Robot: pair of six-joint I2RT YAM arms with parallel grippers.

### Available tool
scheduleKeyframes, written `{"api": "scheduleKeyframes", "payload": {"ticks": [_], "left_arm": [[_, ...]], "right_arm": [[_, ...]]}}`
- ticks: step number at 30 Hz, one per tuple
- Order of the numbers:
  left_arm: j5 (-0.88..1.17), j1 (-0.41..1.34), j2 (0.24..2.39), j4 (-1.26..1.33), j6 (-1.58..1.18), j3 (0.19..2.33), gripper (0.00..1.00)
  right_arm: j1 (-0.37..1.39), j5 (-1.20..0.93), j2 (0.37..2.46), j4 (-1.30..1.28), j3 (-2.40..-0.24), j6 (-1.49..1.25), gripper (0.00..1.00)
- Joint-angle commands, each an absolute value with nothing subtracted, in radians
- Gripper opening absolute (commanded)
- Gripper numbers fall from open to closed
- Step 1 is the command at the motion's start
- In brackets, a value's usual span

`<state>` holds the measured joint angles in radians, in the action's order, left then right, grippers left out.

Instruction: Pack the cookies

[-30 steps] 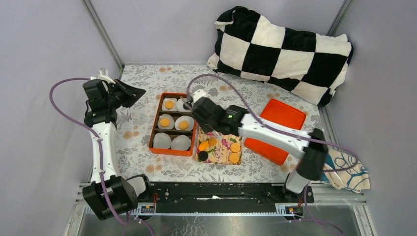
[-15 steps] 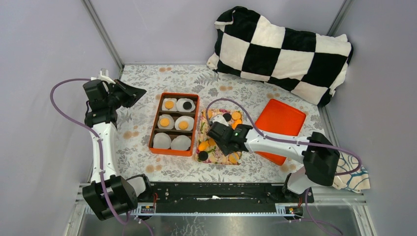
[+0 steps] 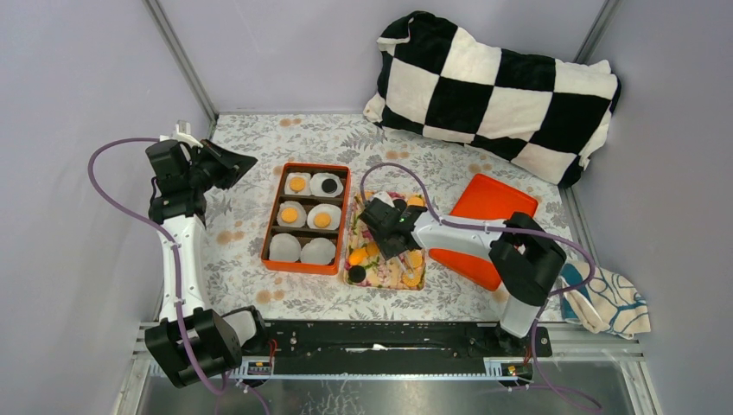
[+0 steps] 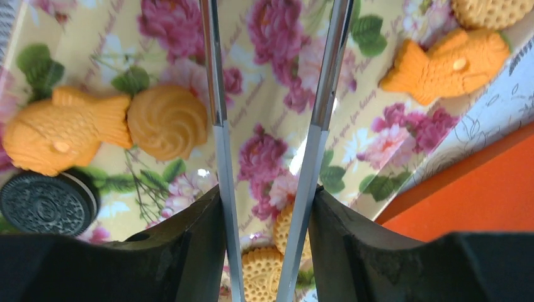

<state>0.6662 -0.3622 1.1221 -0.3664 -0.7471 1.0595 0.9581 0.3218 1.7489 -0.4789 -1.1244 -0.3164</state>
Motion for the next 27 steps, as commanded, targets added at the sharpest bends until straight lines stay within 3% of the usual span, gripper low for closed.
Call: {"api": "scheduleKeyframes", "payload": {"ticks": [1, 6, 13, 19, 27], "left_arm": [[0.676, -0.371, 1.113, -0.334, -0.735, 1.046, 0.15], [0.684, -0.371, 1.123, -0.325, -0.739, 1.037, 0.15], [0.708, -0.371, 1.127, -0.312, -0.747, 1.020, 0.15], [0.695, -0.371, 1.120, -0.315, -0.754, 1.032, 0.14], [0.674, -0.373, 1.197, -0.325, -0.799, 1.080, 0.10]], "right_arm": [[0.923, 0.285, 1.768, -0.419, -1.211, -0.295, 0.50], [0.916, 0.260, 1.797, -0.436, -1.265, -0.265, 0.44], [0.910, 0.239, 1.809, -0.494, -1.333, -0.262, 0.10], [0.915, 0.257, 1.652, -0.541, -1.351, -0.271, 0.01], [0.992, 0.253, 1.511, -0.640, -1.402, -0.267, 0.00]]}}
